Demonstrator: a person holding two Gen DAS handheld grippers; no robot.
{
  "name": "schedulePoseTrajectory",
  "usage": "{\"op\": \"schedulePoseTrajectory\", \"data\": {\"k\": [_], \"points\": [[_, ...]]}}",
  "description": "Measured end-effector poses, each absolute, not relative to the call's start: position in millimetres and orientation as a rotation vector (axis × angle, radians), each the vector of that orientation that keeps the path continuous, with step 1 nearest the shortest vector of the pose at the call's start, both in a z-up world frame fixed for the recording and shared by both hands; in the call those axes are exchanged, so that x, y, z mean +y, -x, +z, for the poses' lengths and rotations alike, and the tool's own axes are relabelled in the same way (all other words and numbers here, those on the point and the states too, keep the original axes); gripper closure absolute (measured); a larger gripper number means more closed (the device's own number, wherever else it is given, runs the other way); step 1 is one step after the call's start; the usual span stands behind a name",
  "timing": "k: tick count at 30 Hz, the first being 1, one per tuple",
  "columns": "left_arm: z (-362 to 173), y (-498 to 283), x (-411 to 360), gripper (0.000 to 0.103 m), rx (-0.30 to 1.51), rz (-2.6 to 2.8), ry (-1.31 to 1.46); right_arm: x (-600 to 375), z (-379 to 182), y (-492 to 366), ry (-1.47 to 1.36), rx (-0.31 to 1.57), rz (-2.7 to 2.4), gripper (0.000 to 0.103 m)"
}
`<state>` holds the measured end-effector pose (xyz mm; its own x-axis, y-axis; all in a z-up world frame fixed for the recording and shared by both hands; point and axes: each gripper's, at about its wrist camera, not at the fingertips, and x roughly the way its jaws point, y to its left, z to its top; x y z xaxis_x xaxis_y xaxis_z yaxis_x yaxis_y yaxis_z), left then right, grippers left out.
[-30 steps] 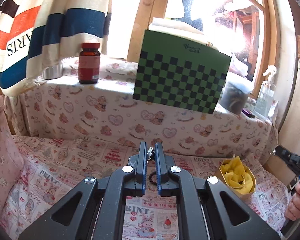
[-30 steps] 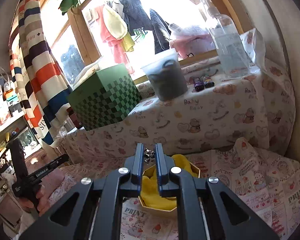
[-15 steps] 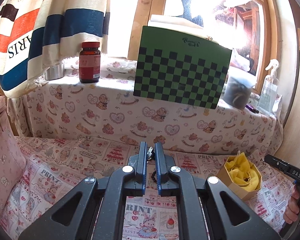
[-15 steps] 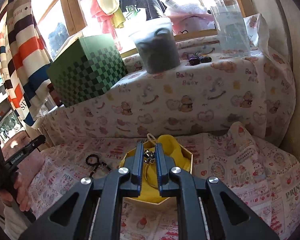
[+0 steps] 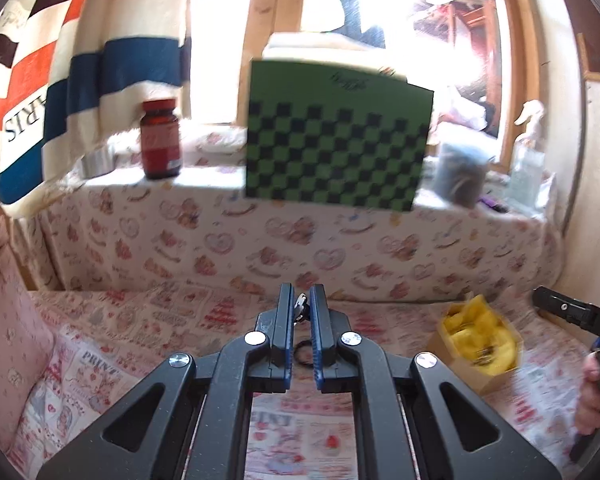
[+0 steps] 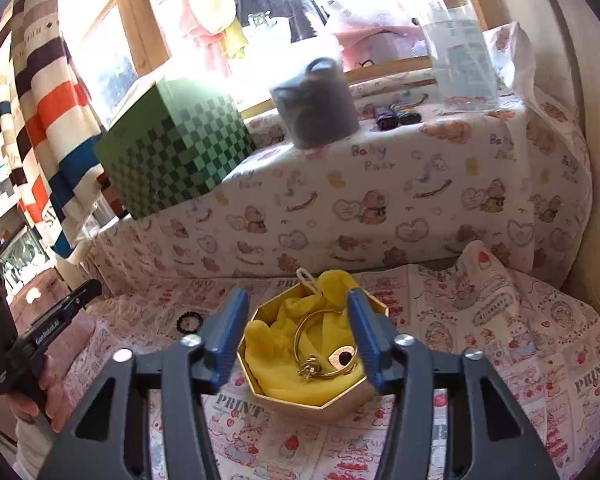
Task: Organize jewelry
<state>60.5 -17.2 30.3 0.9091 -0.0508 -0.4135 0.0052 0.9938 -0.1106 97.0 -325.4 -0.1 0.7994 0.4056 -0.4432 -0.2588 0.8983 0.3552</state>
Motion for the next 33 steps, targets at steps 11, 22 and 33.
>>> {"op": "schedulePoseTrajectory", "data": {"k": [11, 22, 33], "points": [[60.4, -76.4, -110.2, 0.096, 0.555, -0.261, 0.081, -361.3, 19.2, -82.4, -0.409, 0.427, 0.27, 0.0], [10.2, -136.4, -192.3, 0.096, 0.823, -0.364, 0.102, -410.5, 3.3, -94.8, -0.625, 0.473, 0.162, 0.0], [19.2, -130.6, -185.1, 0.063, 0.738, -0.276, 0.042, -415.4, -0.8, -98.6, -0.654, 0.491, 0.139, 0.0]]}}
